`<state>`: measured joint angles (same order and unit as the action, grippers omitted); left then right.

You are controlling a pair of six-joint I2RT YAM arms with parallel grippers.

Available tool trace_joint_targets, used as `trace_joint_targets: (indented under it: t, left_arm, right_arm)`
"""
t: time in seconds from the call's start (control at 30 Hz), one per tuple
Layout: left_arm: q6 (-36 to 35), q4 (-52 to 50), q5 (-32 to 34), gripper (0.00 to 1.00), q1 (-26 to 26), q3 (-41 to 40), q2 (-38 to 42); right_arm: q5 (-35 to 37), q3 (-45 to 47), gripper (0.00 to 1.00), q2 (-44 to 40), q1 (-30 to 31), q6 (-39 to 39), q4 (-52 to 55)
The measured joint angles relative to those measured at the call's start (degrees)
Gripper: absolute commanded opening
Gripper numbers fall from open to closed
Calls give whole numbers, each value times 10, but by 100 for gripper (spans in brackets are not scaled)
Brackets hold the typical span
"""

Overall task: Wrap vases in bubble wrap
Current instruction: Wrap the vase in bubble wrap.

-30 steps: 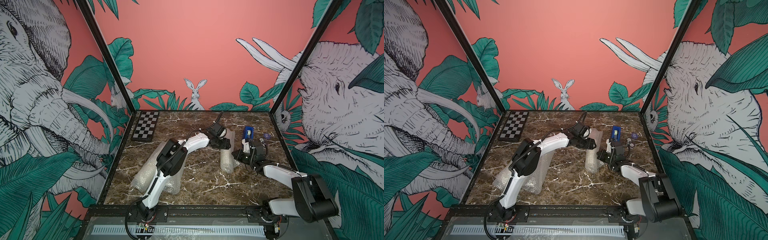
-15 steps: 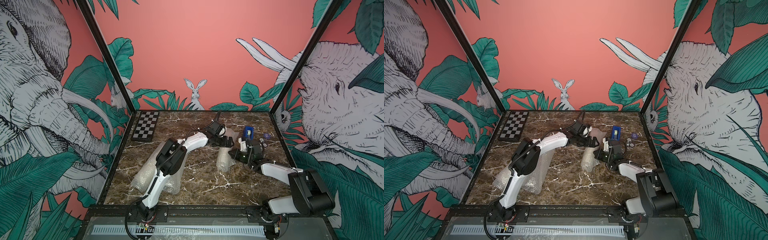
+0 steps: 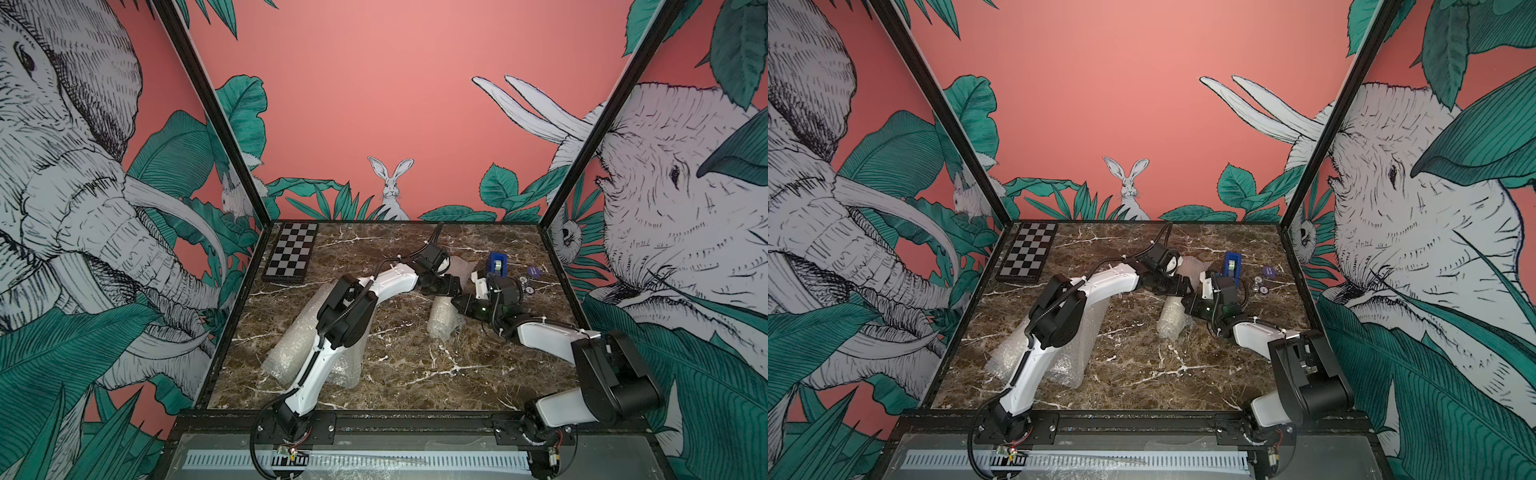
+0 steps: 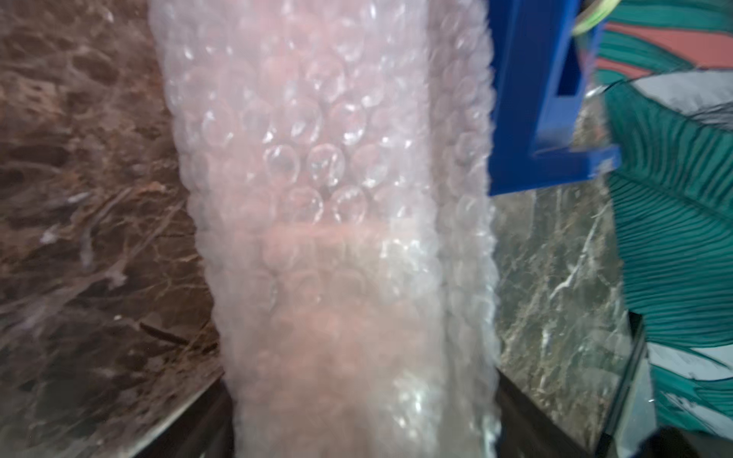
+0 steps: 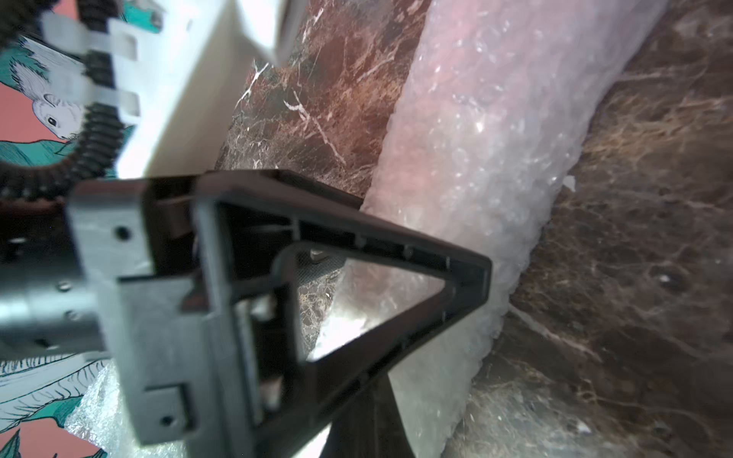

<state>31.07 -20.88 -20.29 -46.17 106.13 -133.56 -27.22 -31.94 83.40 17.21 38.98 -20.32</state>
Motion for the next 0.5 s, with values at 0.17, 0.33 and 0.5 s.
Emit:
trace_joint_targets:
  t: [0.17, 0.33, 0.5]
  left_arm:
    - [-6, -13, 13, 70, 0, 7, -4]
    - [-7, -15, 22, 63, -1, 7, -4]
    - [-7, -13, 25, 60, -1, 6, -4]
  right_arm:
    - [6, 0, 14, 3, 2, 1, 0]
    - [31, -1, 28, -28, 3, -10, 35]
    - [67, -15, 40, -96, 2, -38, 111]
